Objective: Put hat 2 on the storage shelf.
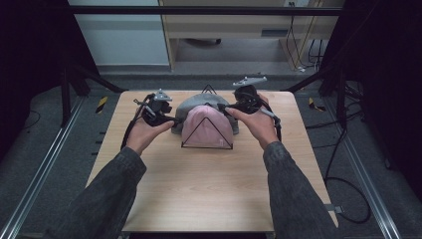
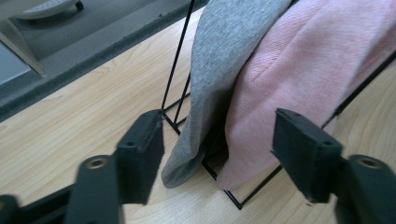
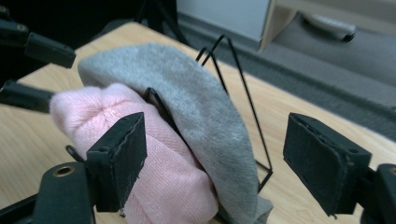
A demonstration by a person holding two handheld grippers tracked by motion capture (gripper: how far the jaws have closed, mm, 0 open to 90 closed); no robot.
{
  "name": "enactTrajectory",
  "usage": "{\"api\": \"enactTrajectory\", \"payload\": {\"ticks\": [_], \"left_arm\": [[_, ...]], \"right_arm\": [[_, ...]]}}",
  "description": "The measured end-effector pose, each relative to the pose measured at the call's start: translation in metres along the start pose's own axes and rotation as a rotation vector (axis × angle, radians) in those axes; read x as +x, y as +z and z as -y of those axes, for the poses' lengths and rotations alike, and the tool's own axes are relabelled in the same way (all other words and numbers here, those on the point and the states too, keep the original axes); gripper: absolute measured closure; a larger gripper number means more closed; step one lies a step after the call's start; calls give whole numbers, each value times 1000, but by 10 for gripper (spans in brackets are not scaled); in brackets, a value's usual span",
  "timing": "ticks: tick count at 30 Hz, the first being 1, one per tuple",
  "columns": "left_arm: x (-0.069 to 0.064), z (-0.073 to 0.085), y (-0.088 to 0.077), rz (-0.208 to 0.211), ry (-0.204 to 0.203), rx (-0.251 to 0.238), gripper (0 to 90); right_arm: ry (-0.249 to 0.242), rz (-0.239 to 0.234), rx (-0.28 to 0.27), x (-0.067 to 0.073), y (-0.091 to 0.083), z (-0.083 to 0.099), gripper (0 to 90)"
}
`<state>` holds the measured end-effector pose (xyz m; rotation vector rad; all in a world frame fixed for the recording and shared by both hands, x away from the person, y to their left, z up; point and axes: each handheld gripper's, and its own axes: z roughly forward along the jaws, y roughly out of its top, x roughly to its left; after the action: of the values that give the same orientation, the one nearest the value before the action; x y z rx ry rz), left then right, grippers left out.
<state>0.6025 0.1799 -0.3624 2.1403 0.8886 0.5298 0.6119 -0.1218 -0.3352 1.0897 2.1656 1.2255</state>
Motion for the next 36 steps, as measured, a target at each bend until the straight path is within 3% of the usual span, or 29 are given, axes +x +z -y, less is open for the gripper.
{"api": "enactTrajectory", "payload": {"ticks": [3,10,19,22,26,29,36], "left_arm": [[-2,0,-9,-11,-8,-7,209],[-6,13,-24,-23,-26,-13,144],[-20,57,-47,-27,-19,-4,103],[-25,73,-53,-32,-4,34,72],[-29,87,-60,-16,2,41,66],[-30,98,-64,-7,2,38,61],[-25,121,-61,6,-19,62,61]], "right_arm": [[5,8,-16,2,-11,4,185],[21,19,-17,5,-24,16,165],[45,26,-9,14,-46,53,139],[50,31,-10,16,-53,64,131],[58,28,-16,18,-63,83,120],[42,29,6,15,-63,96,106],[85,42,59,0,-62,125,92]]}}
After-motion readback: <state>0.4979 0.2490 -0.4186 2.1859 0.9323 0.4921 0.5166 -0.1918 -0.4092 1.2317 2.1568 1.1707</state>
